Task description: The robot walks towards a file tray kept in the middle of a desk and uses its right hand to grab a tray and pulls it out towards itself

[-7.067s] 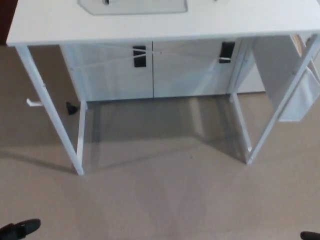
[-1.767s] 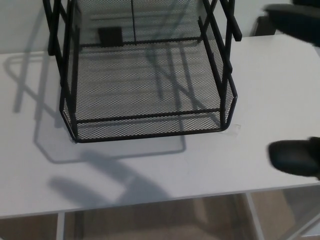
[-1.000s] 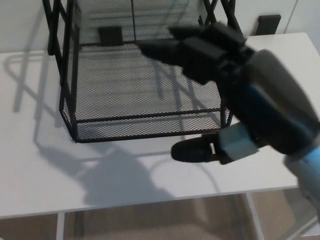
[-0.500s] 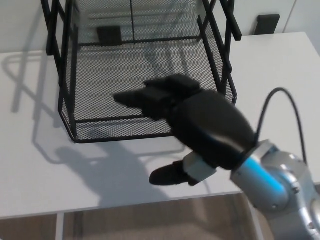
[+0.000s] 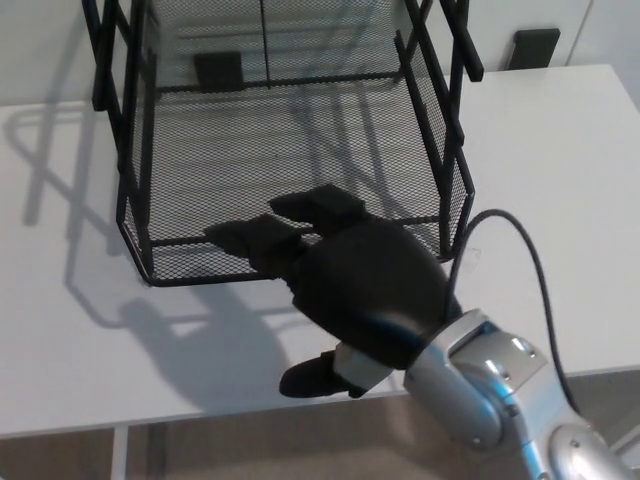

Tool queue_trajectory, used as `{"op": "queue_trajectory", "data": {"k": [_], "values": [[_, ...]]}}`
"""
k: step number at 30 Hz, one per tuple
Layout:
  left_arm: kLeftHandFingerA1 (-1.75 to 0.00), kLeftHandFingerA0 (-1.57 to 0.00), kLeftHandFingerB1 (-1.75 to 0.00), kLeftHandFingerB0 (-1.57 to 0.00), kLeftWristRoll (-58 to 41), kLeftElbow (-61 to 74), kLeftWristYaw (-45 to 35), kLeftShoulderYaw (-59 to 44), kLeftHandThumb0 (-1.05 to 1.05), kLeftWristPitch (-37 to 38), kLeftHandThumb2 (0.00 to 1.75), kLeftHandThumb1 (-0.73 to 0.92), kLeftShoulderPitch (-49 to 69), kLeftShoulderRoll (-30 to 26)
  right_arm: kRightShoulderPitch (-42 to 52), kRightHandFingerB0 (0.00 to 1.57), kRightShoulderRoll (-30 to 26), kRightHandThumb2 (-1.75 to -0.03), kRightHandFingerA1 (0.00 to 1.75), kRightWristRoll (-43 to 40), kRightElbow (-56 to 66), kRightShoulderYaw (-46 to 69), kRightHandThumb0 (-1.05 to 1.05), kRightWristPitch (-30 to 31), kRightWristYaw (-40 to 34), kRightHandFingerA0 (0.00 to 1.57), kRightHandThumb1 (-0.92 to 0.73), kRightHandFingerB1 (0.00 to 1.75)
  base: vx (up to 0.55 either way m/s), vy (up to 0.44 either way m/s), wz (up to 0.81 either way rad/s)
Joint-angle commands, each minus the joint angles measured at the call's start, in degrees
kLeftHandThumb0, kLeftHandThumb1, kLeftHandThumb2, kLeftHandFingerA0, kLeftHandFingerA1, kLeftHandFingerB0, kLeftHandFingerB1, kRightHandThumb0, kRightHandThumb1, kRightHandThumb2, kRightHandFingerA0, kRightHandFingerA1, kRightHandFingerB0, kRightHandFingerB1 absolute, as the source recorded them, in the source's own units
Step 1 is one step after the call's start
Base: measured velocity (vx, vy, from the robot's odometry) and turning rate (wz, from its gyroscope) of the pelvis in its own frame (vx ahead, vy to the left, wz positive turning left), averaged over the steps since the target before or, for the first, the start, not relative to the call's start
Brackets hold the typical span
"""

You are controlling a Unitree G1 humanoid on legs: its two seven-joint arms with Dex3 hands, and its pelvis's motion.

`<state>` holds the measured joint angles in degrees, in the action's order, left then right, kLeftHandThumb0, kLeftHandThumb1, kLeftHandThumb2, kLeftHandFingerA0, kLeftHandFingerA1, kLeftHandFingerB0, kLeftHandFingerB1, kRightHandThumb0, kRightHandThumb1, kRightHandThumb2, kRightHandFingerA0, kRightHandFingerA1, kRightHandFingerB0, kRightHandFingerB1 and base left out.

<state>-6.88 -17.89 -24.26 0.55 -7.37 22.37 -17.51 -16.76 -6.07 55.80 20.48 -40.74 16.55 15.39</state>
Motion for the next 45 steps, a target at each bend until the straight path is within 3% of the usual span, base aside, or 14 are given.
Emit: {"op": "queue_trajectory", "data": {"k": [1,10,11,16,19,20,21,26,27,29,30,32,44,45], "values": [[-0.43,-0.67,-0.4,-0.58,7.37,2.57,-1.22,3.59,-0.56,5.98,0.58,0.46,0.71,-5.86,1.16,0.0,5.99,-0.82,0.38,31.33,-4.88,-4.63,-0.67,13.1,-11.62,0.0,-0.37,0.38,0.0,0.0,0.0],[-0.43,-0.68,-0.39,-0.57,8.12,2.24,-1.41,4.68,-0.54,7.4,0.58,0.47,0.57,-6.76,2.15,0.03,6.6,-0.67,0.33,28.26,-6.75,-3.63,-0.7,13.9,-11.17,0.0,-0.3,0.37,0.0,0.0,0.0],[-0.42,-0.68,-0.39,-0.57,7.44,2.32,-1.69,4.44,-0.51,6.79,0.57,0.47,0.53,-6.59,2.48,0.0,7.03,-0.53,0.42,26.62,-6.81,-3.11,-0.69,13.9,-10.64,0.0,-0.37,0.46,0.0,0.0,0.0],[-0.42,-0.67,-0.39,-0.56,7.88,2.62,-1.6,5.53,-0.54,7.32,0.58,0.48,0.37,-7.69,3.17,0.07,6.84,-0.52,0.5,24.75,-9.97,-1.56,-0.74,14.38,-11.15,0.0,-0.38,0.41,0.0,0.0,0.0],[-0.43,-0.69,-0.4,-0.58,8.27,3.0,-0.95,6.0,-0.56,7.89,0.59,0.46,0.6,-8.14,3.01,0.05,6.55,-0.53,0.46,24.54,-12.86,-0.75,-0.77,14.77,-11.75,0.01,-0.42,0.37,0.0,0.0,0.0],[-0.43,-0.68,-0.4,-0.58,8.32,3.07,-0.83,6.2,-0.56,7.97,0.58,0.46,0.56,-8.38,2.73,0.01,6.47,-0.82,0.41,25.41,-13.86,-0.63,-0.6,15.28,-11.32,0.01,-0.34,0.37,0.0,0.0,0.0],[-0.4,-0.68,-0.38,-0.6,8.05,3.03,-1.02,6.21,-0.52,7.83,0.55,0.5,0.51,-8.45,2.71,0.07,6.48,-0.54,0.46,25.26,-14.61,-0.37,-0.78,15.31,-12.04,0.01,-0.43,0.36,0.0,0.0,0.0],[-0.4,-0.64,-0.38,-0.58,8.14,2.43,-1.07,6.75,-0.52,8.31,0.56,0.51,0.09,-8.85,2.61,0.06,6.65,-0.54,0.45,27.58,-16.4,-0.31,-0.79,16.36,-12.03,0.02,-0.43,0.35,0.0,0.0,0.0],[-0.4,-0.64,-0.38,-0.58,8.14,1.94,-1.18,6.76,-0.52,8.9,0.56,0.51,-0.12,-8.77,2.58,0.0,6.81,-0.83,0.4,28.0,-16.02,-0.37,-0.61,16.52,-11.11,0.01,-0.35,0.35,0.0,0.0,0.0],[-0.4,-0.64,-0.38,-0.57,8.08,1.71,-1.48,6.81,-0.53,9.1,0.56,0.5,-0.13,-8.71,2.82,0.0,6.79,-0.83,0.41,28.2,-16.01,-0.38,-0.59,16.45,-11.4,0.01,-0.33,0.35,0.0,0.0,0.0],[-0.4,-0.65,-0.38,-0.58,8.45,1.48,-1.43,6.98,-0.54,10.15,0.57,0.51,-0.04,-8.82,3.11,0.05,7.14,-0.69,0.41,27.69,-15.85,-0.33,-0.82,16.24,-12.28,0.05,-0.34,0.35,0.0,0.0,0.0],[-0.4,-0.65,-0.38,-0.59,8.77,1.55,-1.39,7.09,-0.53,10.11,0.57,0.51,0.1,-8.96,3.4,0.0,7.5,-0.82,0.38,27.98,-15.68,-0.42,-0.58,16.27,-12.33,0.0,-0.32,0.38,0.0,0.0,0.0],[-0.4,-0.66,-0.38,-0.57,9.71,2.8,-2.23,7.7,-0.52,10.53,0.57,0.52,0.42,-9.69,4.75,0.0,8.8,-0.82,0.32,29.51,-15.34,-1.57,-0.59,15.45,-13.16,0.0,-0.34,0.39,0.0,0.0,0.0],[-0.5,-0.59,-0.48,-0.53,8.91,2.31,-2.76,7.43,-0.56,10.69,0.74,0.44,0.34,-9.39,4.79,0.0,8.92,-0.82,0.32,29.21,-15.61,-1.48,-0.6,15.37,-13.11,0.0,-0.35,0.4,0.0,0.0,0.0]]}}
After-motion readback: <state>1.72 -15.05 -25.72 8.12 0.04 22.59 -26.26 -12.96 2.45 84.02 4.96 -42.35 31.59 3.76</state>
